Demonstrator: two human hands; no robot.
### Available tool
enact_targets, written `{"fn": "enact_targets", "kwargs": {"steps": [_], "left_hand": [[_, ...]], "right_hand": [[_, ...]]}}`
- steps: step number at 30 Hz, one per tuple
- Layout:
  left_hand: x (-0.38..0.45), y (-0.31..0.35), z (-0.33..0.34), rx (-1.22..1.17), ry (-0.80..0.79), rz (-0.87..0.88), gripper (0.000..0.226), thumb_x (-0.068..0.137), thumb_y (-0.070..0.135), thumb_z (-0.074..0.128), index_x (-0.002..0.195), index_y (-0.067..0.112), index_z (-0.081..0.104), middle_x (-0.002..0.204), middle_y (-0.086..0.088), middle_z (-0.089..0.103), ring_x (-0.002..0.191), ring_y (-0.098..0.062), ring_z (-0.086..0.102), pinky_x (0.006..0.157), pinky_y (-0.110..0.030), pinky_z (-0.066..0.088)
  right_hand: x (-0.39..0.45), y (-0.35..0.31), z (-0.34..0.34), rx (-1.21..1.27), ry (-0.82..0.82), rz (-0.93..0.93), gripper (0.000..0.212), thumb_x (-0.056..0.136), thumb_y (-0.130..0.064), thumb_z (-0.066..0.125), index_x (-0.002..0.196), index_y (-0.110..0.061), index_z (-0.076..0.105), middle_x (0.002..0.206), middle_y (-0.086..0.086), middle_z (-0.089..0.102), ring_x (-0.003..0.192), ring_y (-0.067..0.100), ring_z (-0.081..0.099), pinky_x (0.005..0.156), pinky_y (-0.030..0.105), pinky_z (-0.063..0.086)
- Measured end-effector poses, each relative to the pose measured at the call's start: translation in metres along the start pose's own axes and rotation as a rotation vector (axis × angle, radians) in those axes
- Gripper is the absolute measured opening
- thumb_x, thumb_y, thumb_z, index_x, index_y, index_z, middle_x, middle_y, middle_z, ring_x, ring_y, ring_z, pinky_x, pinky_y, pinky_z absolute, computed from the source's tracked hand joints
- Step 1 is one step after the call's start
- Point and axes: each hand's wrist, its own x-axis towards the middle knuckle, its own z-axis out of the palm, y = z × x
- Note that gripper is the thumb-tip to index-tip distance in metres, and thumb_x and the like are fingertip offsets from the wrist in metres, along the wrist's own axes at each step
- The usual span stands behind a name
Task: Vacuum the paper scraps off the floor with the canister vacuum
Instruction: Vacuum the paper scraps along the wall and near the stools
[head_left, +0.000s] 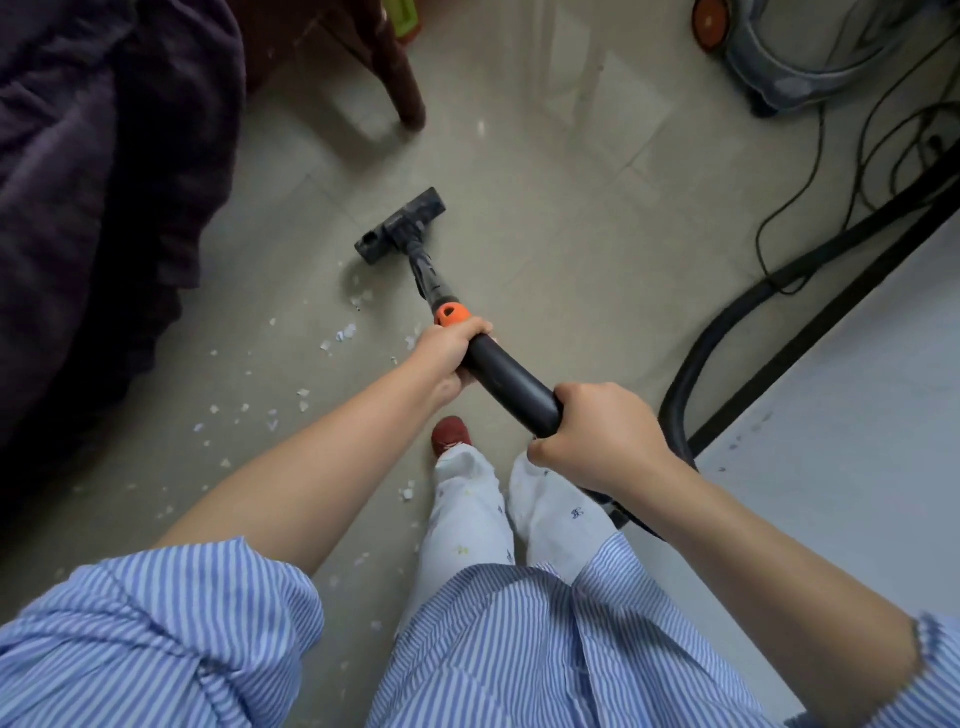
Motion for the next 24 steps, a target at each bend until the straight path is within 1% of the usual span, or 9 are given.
{"fn": "enact_targets", "kwargs": {"steps": [3, 5, 7, 9, 11, 14, 18, 20, 24], "left_hand": [[0.002, 0.01, -0.019, -0.024, 0.047, 0.031, 0.018, 0.089, -0.002, 0.052, 0.074, 0.007, 0.046, 0.059, -0.006, 0.056, 0.046, -0.011, 0.057, 0.053, -0.024, 0.048], [0.005, 0.016, -0.033, -0.024, 0.069, 0.044, 0.017, 0.089, -0.002, 0.053, 0.076, 0.007, 0.046, 0.065, -0.007, 0.054, 0.056, -0.014, 0.055, 0.055, -0.025, 0.048], [0.01, 0.02, -0.047, -0.025, 0.095, 0.048, 0.009, 0.087, -0.001, 0.054, 0.086, 0.005, 0.048, 0.072, -0.008, 0.053, 0.061, -0.015, 0.054, 0.056, -0.026, 0.049], [0.015, 0.022, -0.062, -0.049, 0.124, 0.046, 0.013, 0.087, -0.001, 0.055, 0.095, 0.004, 0.047, 0.072, -0.008, 0.053, 0.061, -0.015, 0.054, 0.056, -0.026, 0.049], [0.019, 0.025, -0.078, -0.076, 0.135, 0.042, 0.009, 0.088, -0.001, 0.053, 0.088, 0.006, 0.047, 0.069, -0.007, 0.052, 0.06, -0.014, 0.053, 0.055, -0.026, 0.048], [0.026, 0.026, -0.099, -0.097, 0.16, 0.036, 0.017, 0.089, -0.001, 0.053, 0.077, 0.008, 0.046, 0.069, -0.007, 0.053, 0.061, -0.014, 0.053, 0.057, -0.027, 0.047], [0.037, 0.024, -0.126, -0.119, 0.154, -0.007, 0.018, 0.089, 0.0, 0.052, 0.073, 0.008, 0.048, 0.061, -0.006, 0.057, 0.061, -0.014, 0.052, 0.054, -0.026, 0.047], [0.042, 0.021, -0.135, -0.118, 0.153, -0.022, 0.019, 0.089, 0.0, 0.052, 0.073, 0.009, 0.048, 0.066, -0.007, 0.055, 0.062, -0.014, 0.052, 0.057, -0.027, 0.046], [0.05, 0.015, -0.149, -0.074, 0.14, -0.075, 0.017, 0.089, 0.002, 0.054, 0.075, 0.01, 0.046, 0.07, -0.007, 0.054, 0.063, -0.014, 0.054, 0.057, -0.028, 0.046]], "right_hand": [[0.009, -0.018, 0.004, 0.026, -0.016, -0.035, 0.021, 0.074, -0.032, 0.062, 0.08, -0.017, 0.049, 0.061, -0.004, 0.046, 0.052, 0.012, 0.043, 0.044, 0.023, 0.029], [0.015, -0.029, 0.008, 0.036, -0.015, -0.051, 0.021, 0.073, -0.03, 0.064, 0.08, -0.017, 0.05, 0.061, -0.004, 0.047, 0.051, 0.012, 0.044, 0.044, 0.023, 0.03], [0.023, -0.039, 0.013, 0.032, -0.013, -0.075, 0.019, 0.074, -0.028, 0.063, 0.082, -0.017, 0.05, 0.061, -0.004, 0.046, 0.05, 0.01, 0.043, 0.044, 0.023, 0.031], [0.031, -0.051, 0.02, 0.013, -0.013, -0.102, 0.018, 0.075, -0.027, 0.063, 0.081, -0.017, 0.049, 0.06, -0.004, 0.045, 0.05, 0.009, 0.041, 0.044, 0.022, 0.028], [0.04, -0.065, 0.027, -0.004, -0.019, -0.117, 0.017, 0.075, -0.025, 0.062, 0.08, -0.016, 0.048, 0.059, -0.004, 0.044, 0.049, 0.009, 0.04, 0.043, 0.022, 0.026], [0.049, -0.083, 0.036, -0.029, -0.041, -0.13, 0.015, 0.075, -0.022, 0.061, 0.079, -0.016, 0.047, 0.059, -0.003, 0.043, 0.049, 0.01, 0.039, 0.043, 0.021, 0.025], [0.059, -0.106, 0.048, -0.067, -0.063, -0.127, 0.024, 0.075, -0.022, 0.061, 0.066, -0.019, 0.039, 0.059, -0.003, 0.043, 0.049, 0.01, 0.039, 0.044, 0.021, 0.026], [0.061, -0.113, 0.055, -0.072, -0.071, -0.109, 0.03, 0.075, -0.027, 0.064, 0.063, -0.02, 0.038, 0.058, -0.004, 0.044, 0.049, 0.011, 0.04, 0.043, 0.021, 0.026], [0.059, -0.123, 0.068, -0.068, -0.128, -0.053, 0.019, 0.076, -0.025, 0.062, 0.071, -0.018, 0.044, 0.06, -0.004, 0.045, 0.049, 0.012, 0.042, 0.043, 0.021, 0.029]]}}
